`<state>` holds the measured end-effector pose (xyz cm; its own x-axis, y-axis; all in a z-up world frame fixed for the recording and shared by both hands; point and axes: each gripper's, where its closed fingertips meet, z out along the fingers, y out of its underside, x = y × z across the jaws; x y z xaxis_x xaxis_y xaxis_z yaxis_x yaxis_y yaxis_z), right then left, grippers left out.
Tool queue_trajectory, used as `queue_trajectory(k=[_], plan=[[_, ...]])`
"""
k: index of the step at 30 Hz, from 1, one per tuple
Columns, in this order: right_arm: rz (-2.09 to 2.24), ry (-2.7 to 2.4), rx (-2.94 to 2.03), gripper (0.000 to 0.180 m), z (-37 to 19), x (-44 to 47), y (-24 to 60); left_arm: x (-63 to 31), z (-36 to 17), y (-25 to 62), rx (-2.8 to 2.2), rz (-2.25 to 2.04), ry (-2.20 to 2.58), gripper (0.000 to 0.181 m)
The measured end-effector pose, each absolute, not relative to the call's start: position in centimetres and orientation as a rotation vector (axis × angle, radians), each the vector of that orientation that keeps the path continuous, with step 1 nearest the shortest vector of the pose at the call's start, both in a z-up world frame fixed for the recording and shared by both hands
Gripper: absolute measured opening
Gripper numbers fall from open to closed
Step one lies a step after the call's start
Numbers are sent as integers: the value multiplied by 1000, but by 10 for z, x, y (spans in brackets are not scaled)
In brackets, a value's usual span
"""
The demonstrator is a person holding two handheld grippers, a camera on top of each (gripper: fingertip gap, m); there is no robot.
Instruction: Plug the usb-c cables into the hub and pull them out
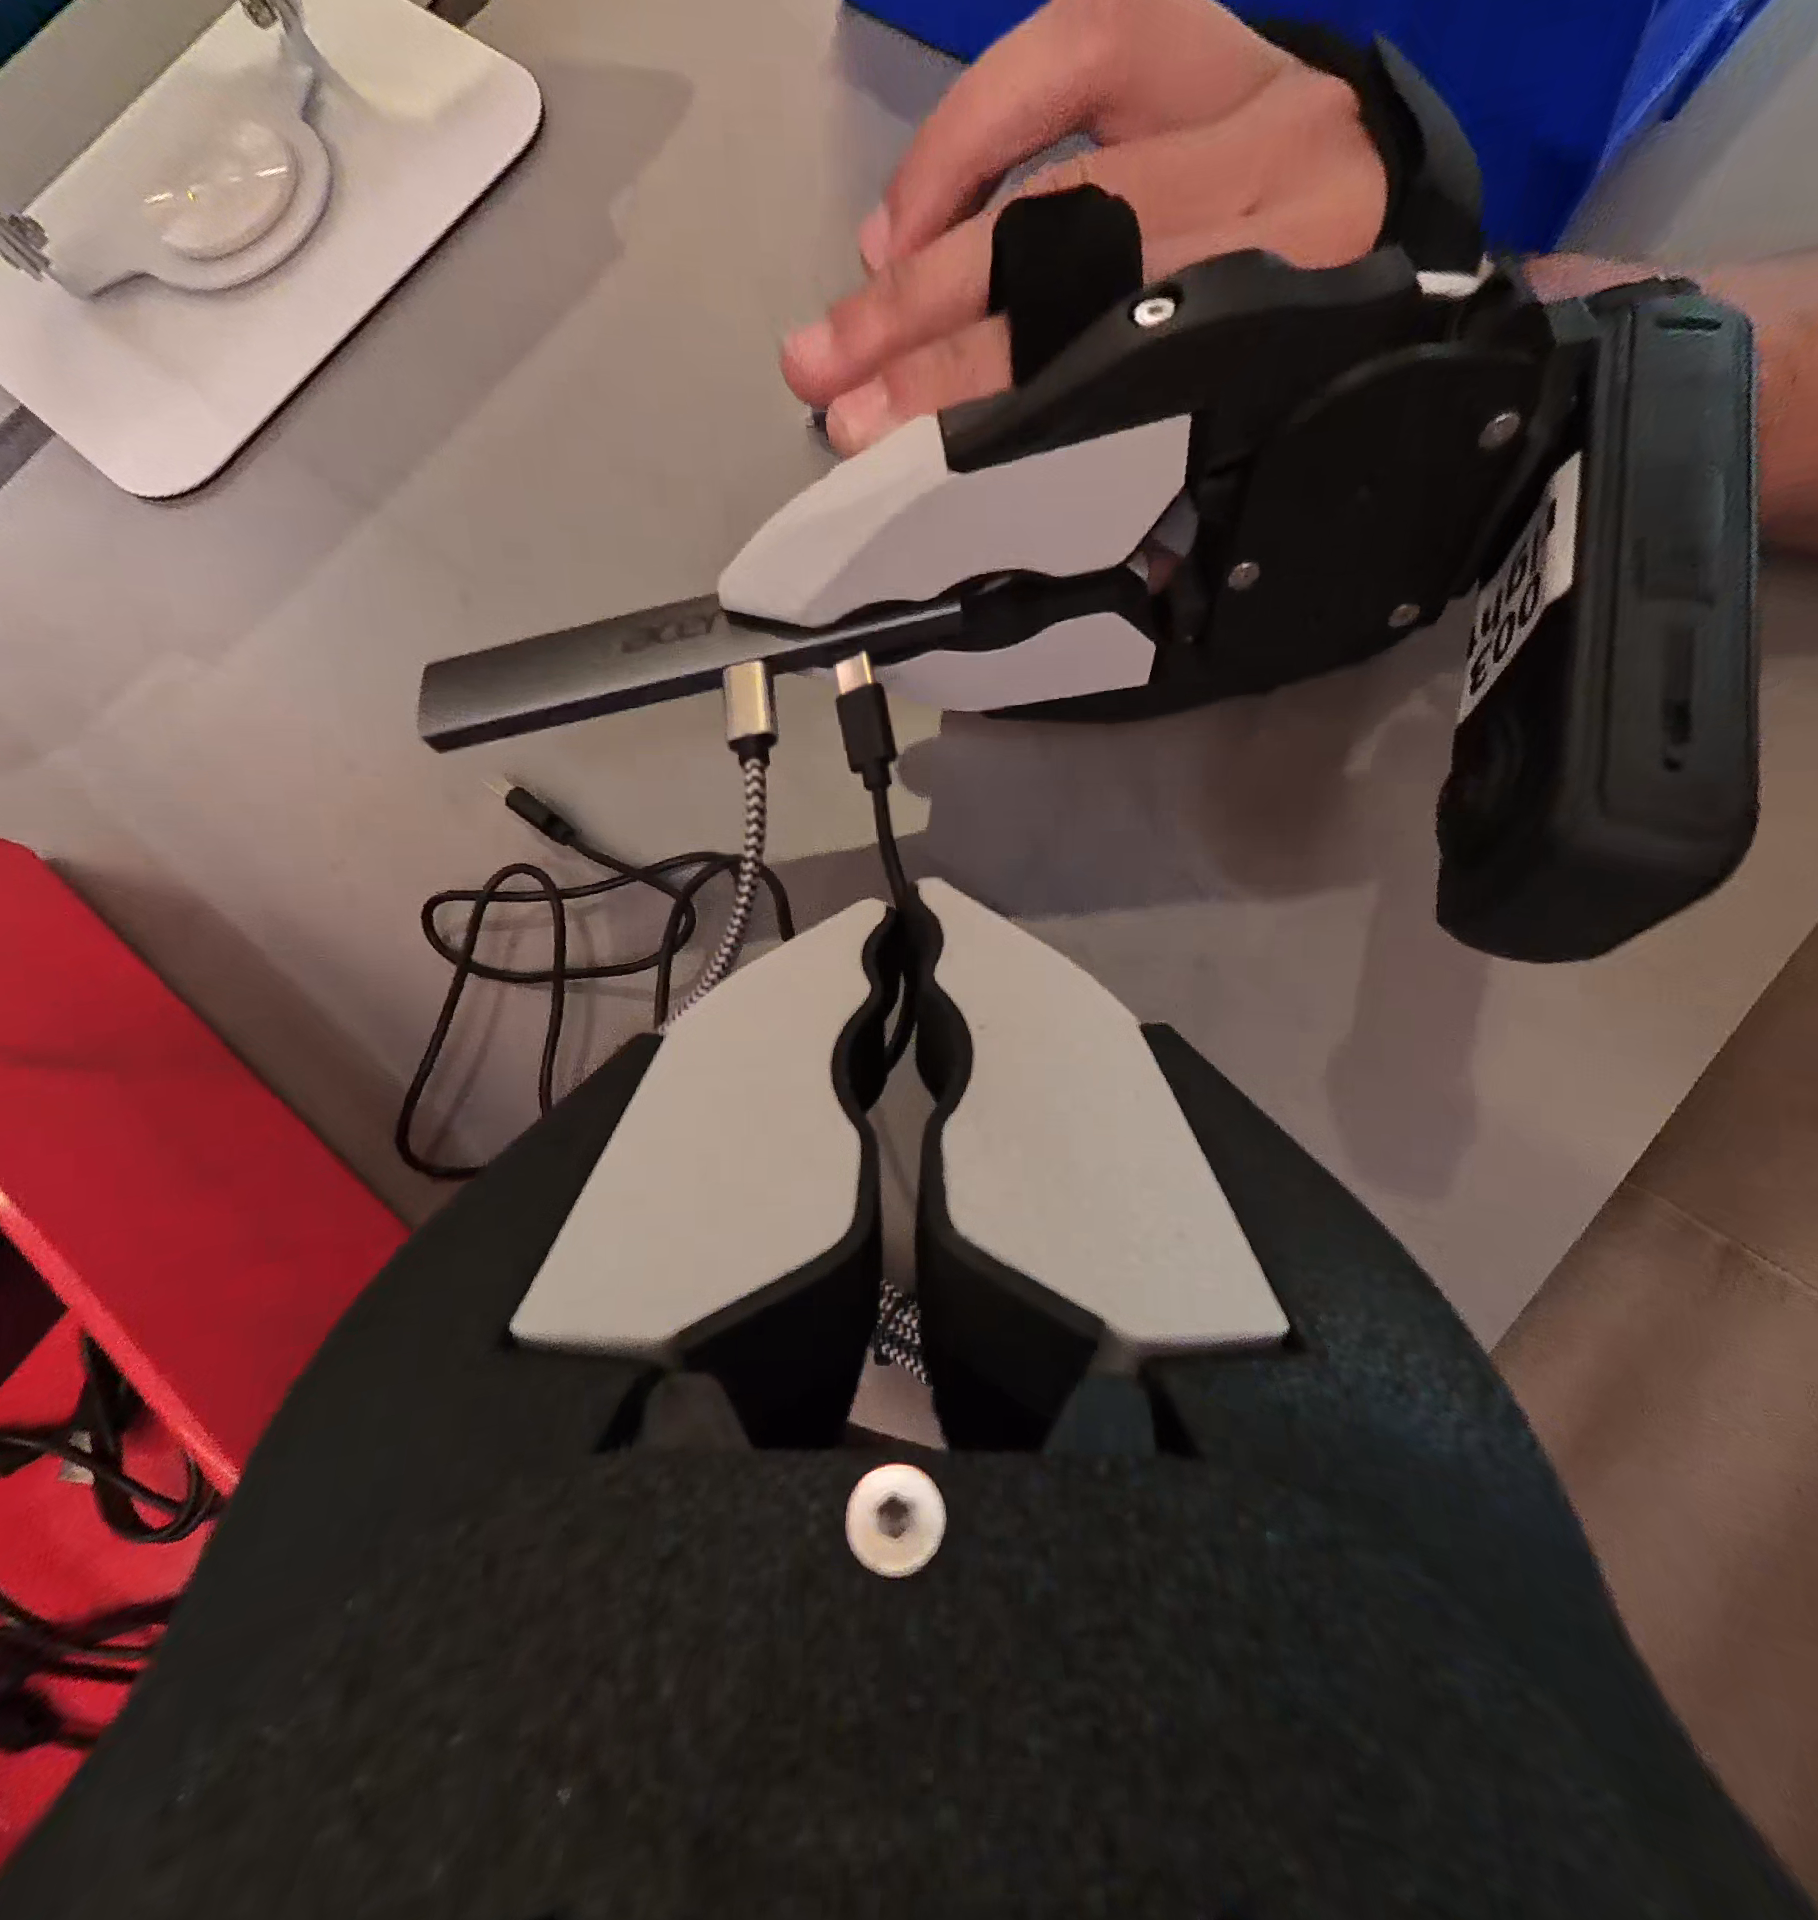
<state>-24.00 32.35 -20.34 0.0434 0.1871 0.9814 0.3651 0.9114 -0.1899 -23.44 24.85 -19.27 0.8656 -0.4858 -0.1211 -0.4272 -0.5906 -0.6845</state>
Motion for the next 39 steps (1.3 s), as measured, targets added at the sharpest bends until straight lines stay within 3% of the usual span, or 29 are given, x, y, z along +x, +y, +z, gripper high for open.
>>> queue_trajectory(k=[26,33,35,39], plan=[[-151,-1549,-446,9,-207,-240,324,-233,-186,250,-2199,144,824,0],[-125,-1532,-488,9,-204,-237,332,-215,-232,239,-2227,-174,881,1],[-119,-1531,-497,9,-205,-237,334,-227,-256,244,-2288,-152,864,15],[-119,-1532,-499,9,-205,-236,334,-236,-272,240,-2303,-193,859,23]])
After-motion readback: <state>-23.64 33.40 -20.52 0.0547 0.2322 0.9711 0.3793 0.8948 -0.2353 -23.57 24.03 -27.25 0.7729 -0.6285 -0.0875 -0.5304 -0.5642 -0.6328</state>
